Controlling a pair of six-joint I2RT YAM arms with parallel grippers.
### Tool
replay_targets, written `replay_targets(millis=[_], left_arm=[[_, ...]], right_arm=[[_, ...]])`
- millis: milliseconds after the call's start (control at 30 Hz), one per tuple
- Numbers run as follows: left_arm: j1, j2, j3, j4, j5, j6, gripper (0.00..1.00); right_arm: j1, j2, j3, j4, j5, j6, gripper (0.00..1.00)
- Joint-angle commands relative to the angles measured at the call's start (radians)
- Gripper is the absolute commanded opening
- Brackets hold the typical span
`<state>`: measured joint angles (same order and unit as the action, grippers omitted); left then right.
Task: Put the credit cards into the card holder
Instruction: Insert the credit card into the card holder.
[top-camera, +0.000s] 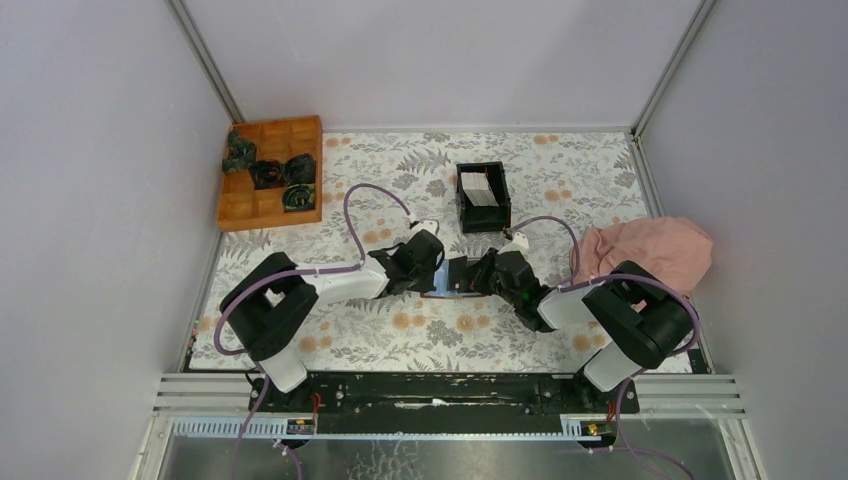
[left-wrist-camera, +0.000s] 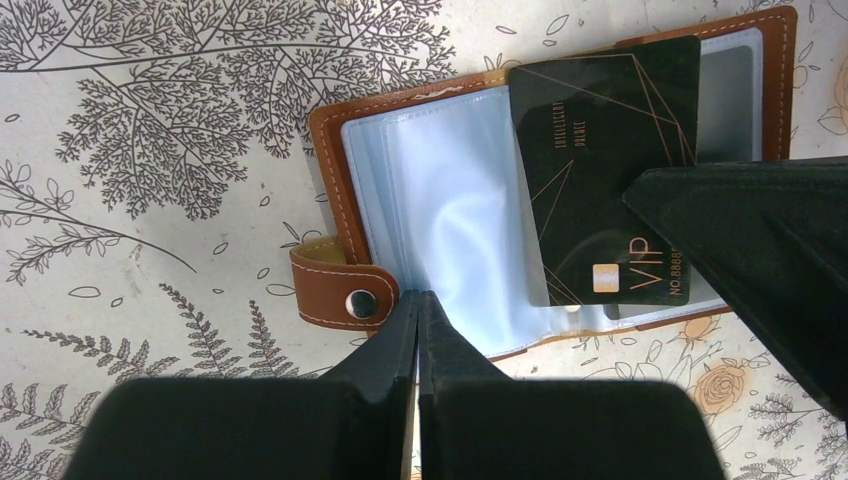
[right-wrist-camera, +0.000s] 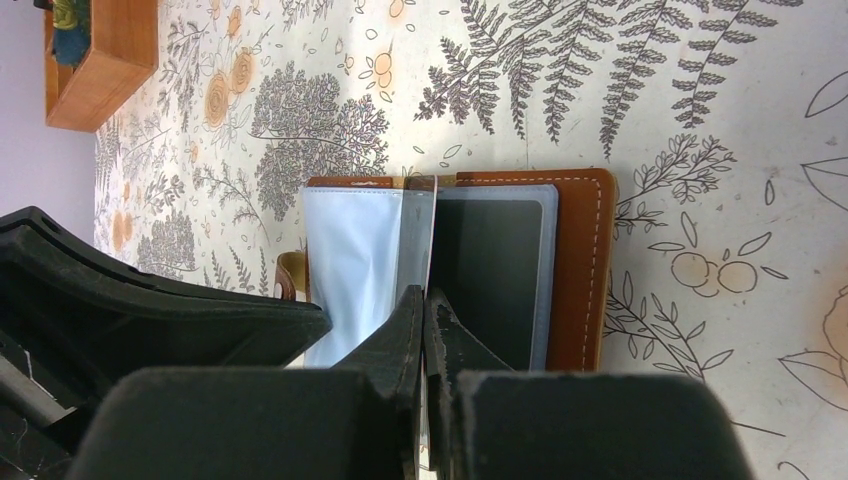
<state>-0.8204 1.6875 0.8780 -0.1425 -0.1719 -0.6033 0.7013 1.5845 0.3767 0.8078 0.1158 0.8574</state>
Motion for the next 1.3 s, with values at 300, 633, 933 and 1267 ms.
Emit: replay_targets(millis=[300, 633, 933, 1267], left_arm=[[-0.008, 0.055, 0.003, -0.179, -0.104, -0.029, 0.0], [-0.011, 0.052, 0.015, -0.209, -0.124, -0.042, 0.0], [-0.016, 0.052, 0.023, -0.251, -0.153, -0.053, 0.0], [-0.025, 0.081, 0.042, -0.3, -0.193, -0.068, 0.0]], right_arm=[[0.049, -0.005, -0.07, -0.079, -0.03, -0.006, 0.0], [0.059, -0.007, -0.08, -0.075, -0.044, 0.003, 0.0], [0.058, 0.067, -0.062, -0.062, -0.047, 0.025, 0.0], [0.061, 0.031, -0.005, -0.233, -0.016, 0.025, 0.0]])
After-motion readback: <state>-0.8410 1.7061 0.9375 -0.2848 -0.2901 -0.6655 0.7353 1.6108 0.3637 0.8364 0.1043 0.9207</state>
